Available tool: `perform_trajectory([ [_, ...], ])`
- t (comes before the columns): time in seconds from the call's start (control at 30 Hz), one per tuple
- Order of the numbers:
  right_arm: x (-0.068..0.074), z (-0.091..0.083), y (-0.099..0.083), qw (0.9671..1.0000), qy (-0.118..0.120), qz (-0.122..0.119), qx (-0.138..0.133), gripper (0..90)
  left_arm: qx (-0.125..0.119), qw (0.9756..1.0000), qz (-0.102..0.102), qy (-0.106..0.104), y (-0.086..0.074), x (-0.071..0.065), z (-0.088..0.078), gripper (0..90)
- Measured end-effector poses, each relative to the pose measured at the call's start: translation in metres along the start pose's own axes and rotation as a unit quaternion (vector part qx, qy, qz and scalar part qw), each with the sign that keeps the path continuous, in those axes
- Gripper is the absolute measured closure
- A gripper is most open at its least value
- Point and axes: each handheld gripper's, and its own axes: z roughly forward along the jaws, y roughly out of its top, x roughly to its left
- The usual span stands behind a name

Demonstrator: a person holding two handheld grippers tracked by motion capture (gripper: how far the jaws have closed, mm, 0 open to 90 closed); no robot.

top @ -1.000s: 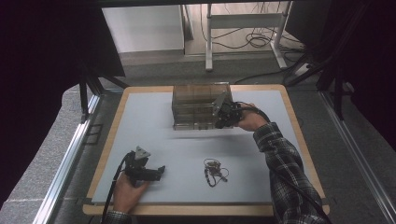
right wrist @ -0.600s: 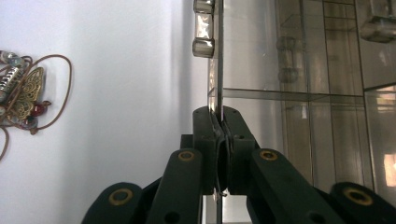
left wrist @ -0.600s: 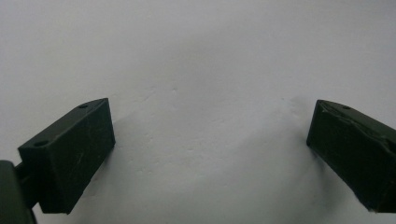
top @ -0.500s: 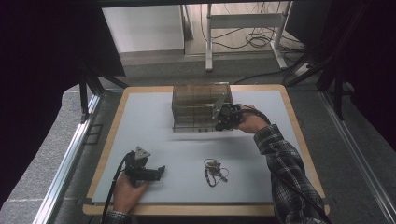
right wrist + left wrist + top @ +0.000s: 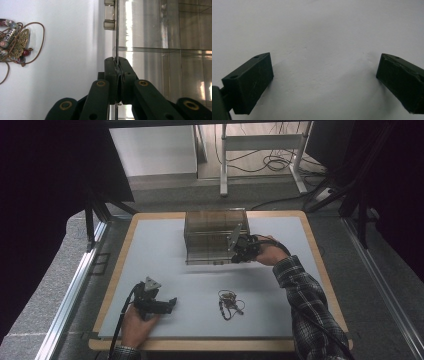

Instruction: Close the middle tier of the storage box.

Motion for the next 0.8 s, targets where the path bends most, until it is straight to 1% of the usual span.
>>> perform_trajectory([
  [0.1, 0.0003, 0.0018, -0.0011, 1.0, 0.001, 0.003, -0.003, 86.7, 0.0, 1.0, 0.0, 0.0, 0.0, 0.0, 0.0, 1.3],
  [0.4, -0.0003, 0.003, -0.0024, 1.0, 0.003, 0.006, -0.002, 85.8, 0.0, 1.0, 0.0, 0.0, 0.0, 0.0, 0.0, 1.3],
  [0.53, -0.0001, 0.0026, -0.0015, 1.0, -0.002, 0.006, 0.001, 83.2, 0.0, 1.0, 0.0, 0.0, 0.0, 0.0, 0.0, 1.3],
  [0.7, 0.0008, 0.0019, -0.0013, 1.0, -0.005, 0.006, 0.002, 82.0, 0.0, 1.0, 0.0, 0.0, 0.0, 0.0, 0.0, 1.3],
  [0.8, 0.0023, 0.0008, -0.0008, 1.0, -0.006, 0.007, -0.001, 80.4, 0.0, 1.0, 0.0, 0.0, 0.0, 0.0, 0.0, 1.3],
])
